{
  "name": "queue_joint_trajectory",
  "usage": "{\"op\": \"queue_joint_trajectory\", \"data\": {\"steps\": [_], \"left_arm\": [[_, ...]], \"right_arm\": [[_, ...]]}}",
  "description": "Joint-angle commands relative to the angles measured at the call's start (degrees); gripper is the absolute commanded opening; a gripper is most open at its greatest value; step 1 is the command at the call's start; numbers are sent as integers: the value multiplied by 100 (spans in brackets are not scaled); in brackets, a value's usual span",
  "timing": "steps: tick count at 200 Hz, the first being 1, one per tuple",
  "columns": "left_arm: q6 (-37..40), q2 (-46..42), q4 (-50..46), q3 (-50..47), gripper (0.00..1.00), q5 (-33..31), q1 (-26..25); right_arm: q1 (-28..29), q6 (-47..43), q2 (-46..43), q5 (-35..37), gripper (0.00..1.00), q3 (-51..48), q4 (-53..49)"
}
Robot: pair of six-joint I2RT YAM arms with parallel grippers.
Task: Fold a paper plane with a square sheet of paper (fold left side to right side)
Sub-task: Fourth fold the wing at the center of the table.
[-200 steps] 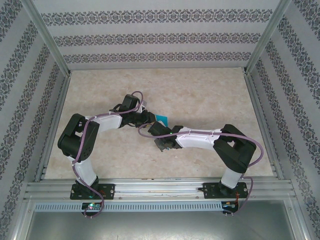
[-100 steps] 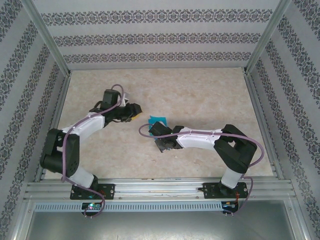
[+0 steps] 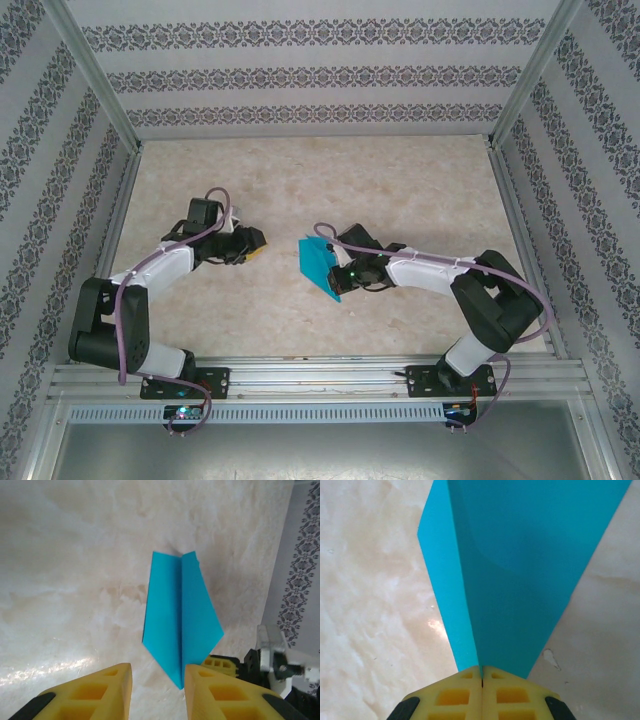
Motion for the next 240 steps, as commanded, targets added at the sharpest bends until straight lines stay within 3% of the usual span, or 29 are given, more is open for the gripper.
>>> {"op": "queue_joint_trajectory", "data": {"steps": [1, 59, 139, 240], "left_arm": [[-92, 95, 219, -30, 33, 196, -194], [-322, 449, 534, 115, 34, 155, -709], [-553, 1586, 932, 820, 37, -167, -1702], [-405, 2359, 663, 1398, 40, -424, -2101]], "right_arm": [[-152, 132, 19, -871, 0, -148, 382], [-552, 452, 82, -1606, 0, -569, 1106], [-928, 556, 311, -2212, 0, -862, 1609], [-1046, 617, 407, -2355, 0, -981, 1776]]}}
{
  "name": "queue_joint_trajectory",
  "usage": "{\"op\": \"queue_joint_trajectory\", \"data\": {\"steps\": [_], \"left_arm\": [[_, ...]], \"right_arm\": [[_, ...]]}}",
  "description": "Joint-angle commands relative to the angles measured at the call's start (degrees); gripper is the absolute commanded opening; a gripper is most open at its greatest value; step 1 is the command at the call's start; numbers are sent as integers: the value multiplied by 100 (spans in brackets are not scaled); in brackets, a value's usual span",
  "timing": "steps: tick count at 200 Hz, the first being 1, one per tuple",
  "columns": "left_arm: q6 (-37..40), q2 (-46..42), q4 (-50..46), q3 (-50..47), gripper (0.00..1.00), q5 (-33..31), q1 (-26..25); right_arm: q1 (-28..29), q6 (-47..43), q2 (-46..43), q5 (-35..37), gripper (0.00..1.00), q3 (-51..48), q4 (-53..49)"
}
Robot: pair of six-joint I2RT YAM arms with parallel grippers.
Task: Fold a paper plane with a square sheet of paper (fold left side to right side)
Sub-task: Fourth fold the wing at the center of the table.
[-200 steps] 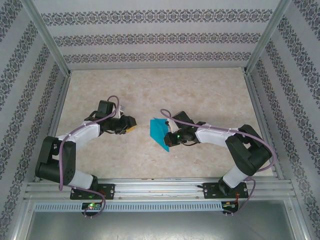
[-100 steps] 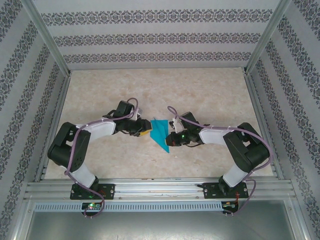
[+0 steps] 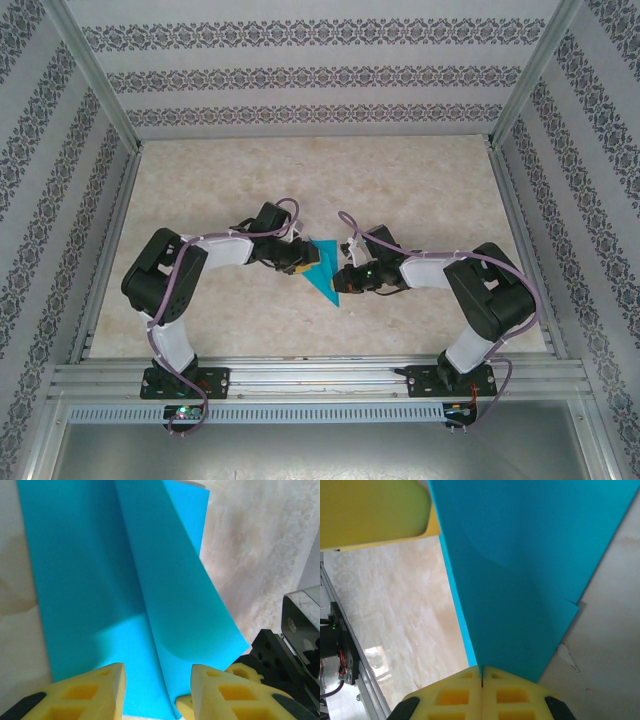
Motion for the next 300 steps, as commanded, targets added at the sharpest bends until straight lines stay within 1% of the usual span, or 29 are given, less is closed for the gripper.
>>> {"op": "queue_joint_trajectory", "data": {"steps": [1, 23, 69, 161, 192, 233, 279, 300], "left_arm": [[64, 100, -101, 223, 40, -133, -128], [226, 177, -433, 415, 41, -299, -220], [378, 321, -808, 636, 41, -586, -315], [306, 723, -1364, 958, 41, -959, -395], [312, 845, -1671, 1087, 41, -1125, -438], [240, 928, -1718, 1087, 41, -1180, -486], [183, 929, -1655, 1088, 41, -1169, -516], [172, 912, -1618, 1082, 41, -1175, -517]], "right_arm": [[-77, 46, 106, -153, 0, -69, 116], [-93, 64, 146, -202, 0, -61, 125], [-113, 66, 172, -215, 0, -69, 134], [-137, 80, 251, -251, 0, -61, 134], [-154, 90, 234, -258, 3, -52, 143], [-189, 168, 43, -268, 12, -26, 121], [-349, 287, -502, -261, 33, 22, 8], [-491, 336, -570, -276, 40, 66, 2]]}}
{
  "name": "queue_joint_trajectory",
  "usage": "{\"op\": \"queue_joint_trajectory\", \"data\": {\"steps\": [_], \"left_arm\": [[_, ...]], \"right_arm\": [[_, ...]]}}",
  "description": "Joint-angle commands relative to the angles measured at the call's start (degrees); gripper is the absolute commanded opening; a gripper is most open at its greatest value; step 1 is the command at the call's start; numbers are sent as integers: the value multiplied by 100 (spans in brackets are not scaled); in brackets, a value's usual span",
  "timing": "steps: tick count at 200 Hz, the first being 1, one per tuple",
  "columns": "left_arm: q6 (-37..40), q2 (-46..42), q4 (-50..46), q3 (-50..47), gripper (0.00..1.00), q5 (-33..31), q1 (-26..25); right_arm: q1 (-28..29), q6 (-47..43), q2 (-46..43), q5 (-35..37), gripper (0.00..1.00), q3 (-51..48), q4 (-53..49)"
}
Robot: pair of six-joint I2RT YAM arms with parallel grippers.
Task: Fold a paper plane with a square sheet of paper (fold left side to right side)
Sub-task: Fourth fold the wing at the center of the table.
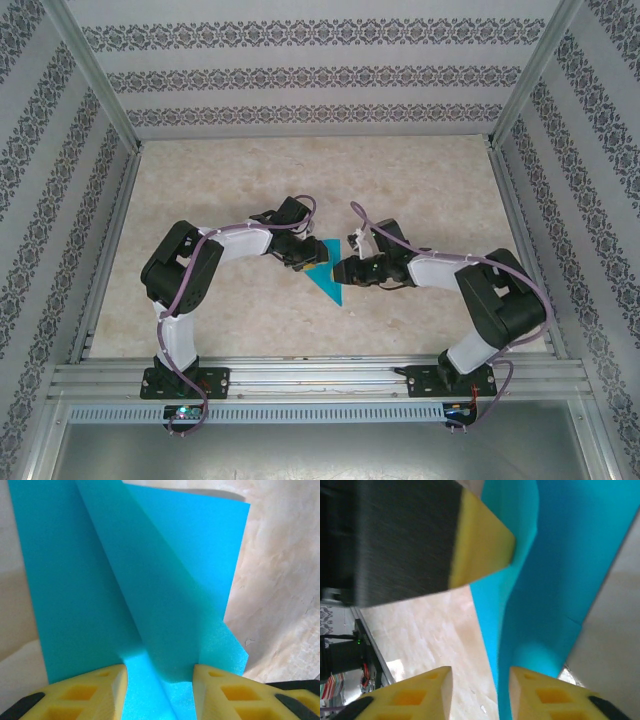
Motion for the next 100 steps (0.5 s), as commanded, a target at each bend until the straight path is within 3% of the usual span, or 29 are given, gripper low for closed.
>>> {"op": "queue_joint_trajectory", "data": {"steps": [1, 100], "left_arm": [[-45, 273, -370, -36, 41, -231, -111], [-105, 291, -238, -45, 41, -156, -119]], "right_arm": [[-158, 41, -142, -110, 40, 71, -24], [-43, 196, 668, -80, 39, 615, 155]]}}
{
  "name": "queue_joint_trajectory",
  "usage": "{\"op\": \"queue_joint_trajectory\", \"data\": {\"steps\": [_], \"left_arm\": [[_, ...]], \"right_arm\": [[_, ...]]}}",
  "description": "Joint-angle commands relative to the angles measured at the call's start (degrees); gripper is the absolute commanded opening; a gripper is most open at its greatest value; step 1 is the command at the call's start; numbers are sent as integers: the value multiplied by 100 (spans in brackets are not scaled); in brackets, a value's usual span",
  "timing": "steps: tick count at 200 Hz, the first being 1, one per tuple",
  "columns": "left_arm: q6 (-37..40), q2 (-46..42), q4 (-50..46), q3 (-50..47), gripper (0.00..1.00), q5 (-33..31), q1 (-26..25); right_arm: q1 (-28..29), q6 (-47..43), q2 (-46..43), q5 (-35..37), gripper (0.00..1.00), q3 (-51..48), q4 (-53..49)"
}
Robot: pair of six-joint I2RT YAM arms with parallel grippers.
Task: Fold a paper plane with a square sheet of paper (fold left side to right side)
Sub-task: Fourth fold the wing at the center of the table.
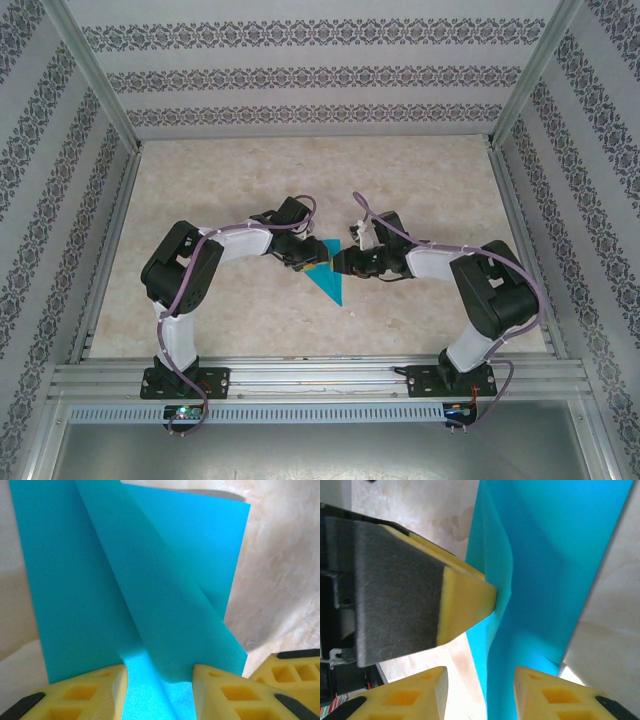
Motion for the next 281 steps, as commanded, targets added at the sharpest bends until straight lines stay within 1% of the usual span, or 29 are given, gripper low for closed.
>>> {"op": "queue_joint_trajectory", "data": {"steps": [1, 26, 56, 93, 113, 156, 281], "left_arm": [[-68, 291, -240, -45, 41, -154, -115], [-78, 282, -231, -52, 41, -155, -115], [-71, 277, -231, -66, 41, -170, -115], [-77, 279, -238, -71, 41, -172, -115], [-76, 273, -248, -69, 41, -184, -115], [-65, 258, -257, -90, 41, -181, -115], [-74, 266, -231, -96, 41, -161, -115]], "right_arm": [[102, 56, 198, -78, 39, 204, 123], [148, 64, 337, -69, 35, 288, 128], [147, 58, 359, 6, 22, 256, 97], [131, -21, 296, 158, 11, 184, -49], [114, -96, 272, 268, 6, 183, -184], [69, -152, 272, 507, 5, 218, -388], [68, -252, 471, 768, 4, 455, -663]]}}
